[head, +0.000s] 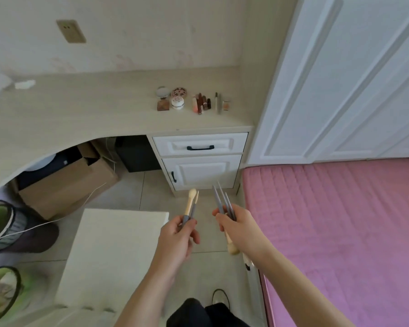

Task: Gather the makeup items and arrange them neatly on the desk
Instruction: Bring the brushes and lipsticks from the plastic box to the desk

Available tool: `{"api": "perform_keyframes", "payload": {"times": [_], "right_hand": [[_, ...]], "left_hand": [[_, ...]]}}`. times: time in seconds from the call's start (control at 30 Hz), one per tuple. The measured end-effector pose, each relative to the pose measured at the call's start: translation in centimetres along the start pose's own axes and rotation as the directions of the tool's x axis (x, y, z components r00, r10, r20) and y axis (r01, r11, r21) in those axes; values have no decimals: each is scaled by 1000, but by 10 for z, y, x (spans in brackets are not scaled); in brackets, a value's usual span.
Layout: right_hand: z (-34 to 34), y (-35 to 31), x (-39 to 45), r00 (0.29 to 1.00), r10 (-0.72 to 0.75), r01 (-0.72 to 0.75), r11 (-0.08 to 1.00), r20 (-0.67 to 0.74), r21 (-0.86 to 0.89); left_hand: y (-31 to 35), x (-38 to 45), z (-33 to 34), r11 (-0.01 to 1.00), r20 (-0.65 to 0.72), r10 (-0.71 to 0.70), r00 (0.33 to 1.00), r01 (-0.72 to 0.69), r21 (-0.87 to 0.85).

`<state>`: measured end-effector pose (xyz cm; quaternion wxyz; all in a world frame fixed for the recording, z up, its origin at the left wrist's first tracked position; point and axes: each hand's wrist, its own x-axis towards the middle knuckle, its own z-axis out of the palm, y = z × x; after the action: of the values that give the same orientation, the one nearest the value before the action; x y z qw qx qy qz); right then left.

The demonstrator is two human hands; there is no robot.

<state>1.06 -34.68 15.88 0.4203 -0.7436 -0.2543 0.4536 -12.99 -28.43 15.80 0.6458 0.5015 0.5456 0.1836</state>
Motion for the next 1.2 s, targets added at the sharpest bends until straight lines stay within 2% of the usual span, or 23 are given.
{"api": "perform_keyframes", "payload": {"times": [0.13, 0.4, 0.7, 0.87, 1.1, 1.2], "right_hand": [[-4, -22, 47, 1000, -12, 12, 1000, 7, -1], [-4, -62, 142, 995, 56, -55, 998, -81, 9], [-3, -123, 250, 975, 139, -133, 990, -175, 46], [-22, -151, 295, 957, 197, -173, 977, -215, 127], [-61, -169, 363, 923, 250, -182, 953, -292, 241], [-81, -168, 393, 922, 280, -206, 940, -269, 273]], "left_hand": [[29, 47, 16, 1000, 19, 20, 1000, -20, 4], [77, 150, 17, 999, 110, 19, 994, -24, 44], [157, 278, 10, 955, 249, 73, 966, -140, 261], [191, 327, 28, 951, 297, 29, 954, -117, 285], [226, 388, 68, 973, 335, -40, 941, -40, 229], [235, 414, 87, 972, 333, -68, 940, -13, 234]]}}
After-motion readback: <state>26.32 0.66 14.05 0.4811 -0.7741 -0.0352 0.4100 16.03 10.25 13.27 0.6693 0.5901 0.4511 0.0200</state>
